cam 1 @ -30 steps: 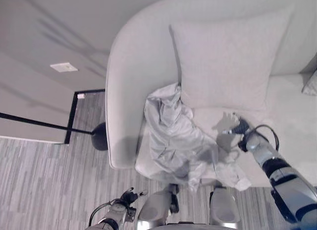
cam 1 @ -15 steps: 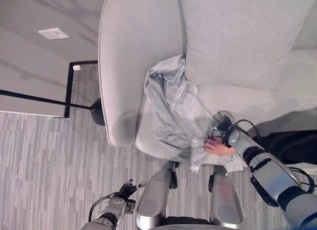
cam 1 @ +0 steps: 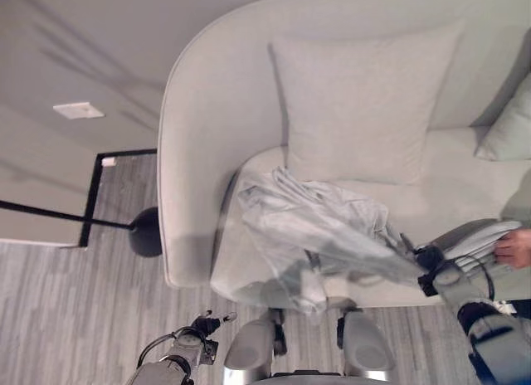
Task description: Hang the clothes on the sofa on the clothes rack.
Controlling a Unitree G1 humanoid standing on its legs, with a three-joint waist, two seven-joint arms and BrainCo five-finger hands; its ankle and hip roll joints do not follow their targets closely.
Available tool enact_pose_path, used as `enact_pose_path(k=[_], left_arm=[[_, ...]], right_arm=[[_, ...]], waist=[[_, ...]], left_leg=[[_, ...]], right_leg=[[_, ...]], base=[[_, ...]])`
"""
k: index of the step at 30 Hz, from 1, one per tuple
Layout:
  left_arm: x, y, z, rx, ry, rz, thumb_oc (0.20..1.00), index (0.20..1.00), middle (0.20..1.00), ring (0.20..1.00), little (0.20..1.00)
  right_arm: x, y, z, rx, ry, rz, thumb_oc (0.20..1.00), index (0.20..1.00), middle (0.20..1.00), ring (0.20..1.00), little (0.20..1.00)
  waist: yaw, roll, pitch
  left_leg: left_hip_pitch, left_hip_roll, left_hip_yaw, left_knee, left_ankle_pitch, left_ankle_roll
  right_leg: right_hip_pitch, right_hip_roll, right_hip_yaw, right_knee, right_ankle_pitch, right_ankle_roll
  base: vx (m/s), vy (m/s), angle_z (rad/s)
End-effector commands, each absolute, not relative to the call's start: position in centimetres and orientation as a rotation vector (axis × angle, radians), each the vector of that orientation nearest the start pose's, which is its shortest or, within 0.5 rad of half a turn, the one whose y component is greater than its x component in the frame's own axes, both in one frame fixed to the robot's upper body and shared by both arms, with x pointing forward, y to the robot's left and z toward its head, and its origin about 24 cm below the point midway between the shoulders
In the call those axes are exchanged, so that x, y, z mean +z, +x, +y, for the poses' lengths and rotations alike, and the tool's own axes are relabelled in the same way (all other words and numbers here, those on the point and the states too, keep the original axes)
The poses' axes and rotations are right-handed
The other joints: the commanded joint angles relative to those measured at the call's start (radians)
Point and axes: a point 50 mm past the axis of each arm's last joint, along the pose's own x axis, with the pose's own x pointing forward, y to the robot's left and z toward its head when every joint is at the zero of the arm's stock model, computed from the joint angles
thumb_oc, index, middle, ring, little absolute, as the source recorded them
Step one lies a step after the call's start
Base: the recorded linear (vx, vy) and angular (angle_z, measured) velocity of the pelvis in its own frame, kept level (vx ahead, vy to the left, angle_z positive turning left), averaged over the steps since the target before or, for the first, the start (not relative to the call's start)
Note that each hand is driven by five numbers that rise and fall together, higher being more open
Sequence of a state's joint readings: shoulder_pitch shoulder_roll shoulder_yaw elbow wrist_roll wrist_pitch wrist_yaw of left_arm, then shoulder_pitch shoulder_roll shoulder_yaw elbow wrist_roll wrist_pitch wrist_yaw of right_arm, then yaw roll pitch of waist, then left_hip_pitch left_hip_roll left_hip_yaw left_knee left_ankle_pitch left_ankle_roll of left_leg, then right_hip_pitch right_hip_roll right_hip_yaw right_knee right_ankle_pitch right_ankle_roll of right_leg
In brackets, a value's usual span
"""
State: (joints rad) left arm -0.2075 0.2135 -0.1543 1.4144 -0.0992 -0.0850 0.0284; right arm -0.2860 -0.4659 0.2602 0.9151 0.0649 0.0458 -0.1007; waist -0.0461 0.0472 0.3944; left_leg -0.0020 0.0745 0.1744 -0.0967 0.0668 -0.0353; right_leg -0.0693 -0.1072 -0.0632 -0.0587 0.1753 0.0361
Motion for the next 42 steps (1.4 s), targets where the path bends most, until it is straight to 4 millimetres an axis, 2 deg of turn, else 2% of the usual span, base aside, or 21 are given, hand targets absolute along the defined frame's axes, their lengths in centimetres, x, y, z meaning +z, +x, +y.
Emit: enact_pose_path(k=[1,3,4,7,9,10,11,15,18,19,22,25,29,34,42], left_arm=[[-15.9,12.3,22.0,0.051,0.277,1.208,1.0,1.0,1.0,1.0,1.0],[-16.0,11.7,21.8,0.055,0.27,1.22,1.0,1.0,1.0,1.0,1.0],[-16.0,12.0,21.7,0.049,0.269,1.211,1.0,1.0,1.0,1.0,1.0],[-15.5,13.9,21.0,0.014,0.284,1.147,1.0,1.0,1.0,1.0,1.0],[-15.1,15.4,20.3,-0.031,0.317,1.098,1.0,1.0,1.0,1.0,1.0],[-15.1,15.4,20.3,-0.032,0.317,1.098,1.0,1.0,1.0,1.0,1.0],[-14.9,16.0,19.8,-0.062,0.335,1.077,1.0,1.0,1.0,1.0,1.0],[-14.9,16.2,19.0,-0.121,0.367,1.065,1.0,1.0,1.0,1.0,1.0],[-15.0,16.1,18.8,-0.154,0.393,1.061,1.0,1.0,1.0,1.0,1.0],[-14.9,16.3,18.7,-0.169,0.408,1.052,1.0,1.0,1.0,1.0,1.0],[-14.7,16.7,18.8,-0.175,0.419,1.035,1.0,1.0,1.0,1.0,1.0],[-14.7,16.7,18.8,-0.173,0.417,1.032,1.0,1.0,1.0,1.0,1.0],[-14.8,16.5,19.0,-0.166,0.421,1.044,1.0,1.0,1.0,1.0,1.0],[-14.6,17.0,18.8,-0.189,0.45,1.022,1.0,1.0,1.0,1.0,1.0],[-14.8,16.6,18.7,-0.19,0.454,1.032,1.0,1.0,1.0,1.0,1.0]], right_arm=[[-4.4,28.4,-20.5,0.061,-0.303,0.496,1.0,1.0,1.0,1.0,1.0],[-3.9,27.7,-21.5,0.06,-0.351,0.46,1.0,1.0,1.0,1.0,1.0],[-2.8,27.7,-22.8,0.07,-0.496,0.418,1.0,1.0,1.0,1.0,1.0],[-0.8,28.0,-25.0,0.055,-0.719,0.349,1.0,1.0,1.0,1.0,1.0],[0.7,27.8,-26.6,0.006,-0.787,0.298,1.0,1.0,1.0,1.0,1.0],[0.7,27.8,-26.6,0.005,-0.787,0.299,1.0,1.0,1.0,1.0,1.0],[1.8,27.3,-27.6,-0.012,-0.846,0.259,1.0,1.0,1.0,1.0,1.0],[2.5,25.7,-29.0,-0.023,-0.93,0.239,1.0,1.0,1.0,1.0,1.0],[2.8,25.2,-30.2,-0.034,-1.005,0.249,1.0,1.0,1.0,1.0,1.0],[2.5,24.5,-31.9,-0.056,-1.08,0.299,1.0,1.0,1.0,1.0,1.0],[1.7,24.0,-34.8,-0.093,-1.199,0.415,1.0,1.0,1.0,1.0,1.0],[2.2,24.2,-36.0,-0.11,-1.27,0.433,1.0,1.0,1.0,1.0,1.0],[1.8,23.9,-36.4,-0.13,-1.258,0.465,1.0,1.0,1.0,1.0,1.0],[0.7,24.4,-35.0,-0.022,-1.291,0.476,1.0,1.0,1.0,1.0,1.0],[-0.1,24.9,-33.8,0.023,-1.285,0.474,1.0,1.0,1.0,1.0,1.0]], waist=[[0.03,0.067,-0.012],[0.014,0.059,-0.044],[-0.001,0.054,-0.069],[-0.02,0.054,-0.095],[-0.035,0.051,-0.117],[-0.034,0.052,-0.117],[-0.046,0.047,-0.133],[-0.061,0.04,-0.16],[-0.065,0.038,-0.168],[-0.073,0.036,-0.178],[-0.074,0.037,-0.18],[-0.079,0.049,-0.165],[-0.082,0.054,-0.161],[-0.073,0.051,-0.158],[-0.066,0.05,-0.157]], left_leg=[[0.02,-0.032,-0.059,0.009,-0.061,-0.039],[0.031,-0.037,-0.059,0.009,-0.066,-0.036],[0.041,-0.039,-0.058,0.009,-0.065,-0.032],[0.057,-0.038,-0.057,0.009,-0.056,-0.027],[0.072,-0.036,-0.052,0.009,-0.054,-0.024],[0.073,-0.036,-0.052,0.009,-0.054,-0.024],[0.07,-0.035,-0.049,0.009,-0.048,-0.021],[0.075,-0.033,-0.045,0.009,-0.051,-0.021],[0.076,-0.032,-0.043,0.009,-0.053,-0.018],[0.078,-0.031,-0.045,0.009,-0.057,-0.015],[0.084,-0.034,-0.05,0.009,-0.06,-0.012],[0.094,-0.032,-0.046,0.009,-0.063,-0.011],[0.102,-0.034,-0.049,0.009,-0.071,-0.013],[0.109,-0.039,-0.055,0.009,-0.079,-0.013],[0.119,-0.04,-0.06,0.009,-0.085,-0.014]], right_leg=[[0.033,-0.101,0.035,0.105,-0.091,0.015],[0.043,-0.092,0.031,0.11,-0.098,0.011],[0.053,-0.084,0.029,0.114,-0.102,0.007],[0.069,-0.073,0.022,0.123,-0.109,0.004],[0.083,-0.067,0.019,0.129,-0.112,0.001],[0.083,-0.067,0.019,0.129,-0.112,0.001],[0.082,-0.066,0.02,0.131,-0.105,0.0],[0.088,-0.061,0.025,0.137,-0.108,-0.003],[0.089,-0.058,0.028,0.137,-0.109,-0.003],[0.089,-0.053,0.037,0.138,-0.112,-0.005],[0.089,-0.047,0.042,0.161,-0.115,-0.006],[0.072,-0.039,0.038,0.21,-0.117,-0.002],[0.069,-0.042,0.043,0.21,-0.116,-0.002],[0.076,-0.045,0.05,0.208,-0.111,-0.004],[0.082,-0.045,0.05,0.21,-0.107,-0.002]], base=[[0.02,-0.06,-0.06],[-0.01,-0.085,-0.01],[-0.01,-0.094,0.02],[-0.03,-0.085,0.03],[-0.06,-0.09,0.0],[-0.12,-0.113,-0.06],[-0.09,-0.077,-0.14],[-0.09,-0.082,0.02],[-0.09,-0.068,-0.08],[-0.11,-0.088,-0.06],[-0.05,-0.038,-0.06],[-0.01,0.002,-0.02],[0.0,0.0,0.0],[0.0,0.0,0.0],[0.0,0.0,0.0]])
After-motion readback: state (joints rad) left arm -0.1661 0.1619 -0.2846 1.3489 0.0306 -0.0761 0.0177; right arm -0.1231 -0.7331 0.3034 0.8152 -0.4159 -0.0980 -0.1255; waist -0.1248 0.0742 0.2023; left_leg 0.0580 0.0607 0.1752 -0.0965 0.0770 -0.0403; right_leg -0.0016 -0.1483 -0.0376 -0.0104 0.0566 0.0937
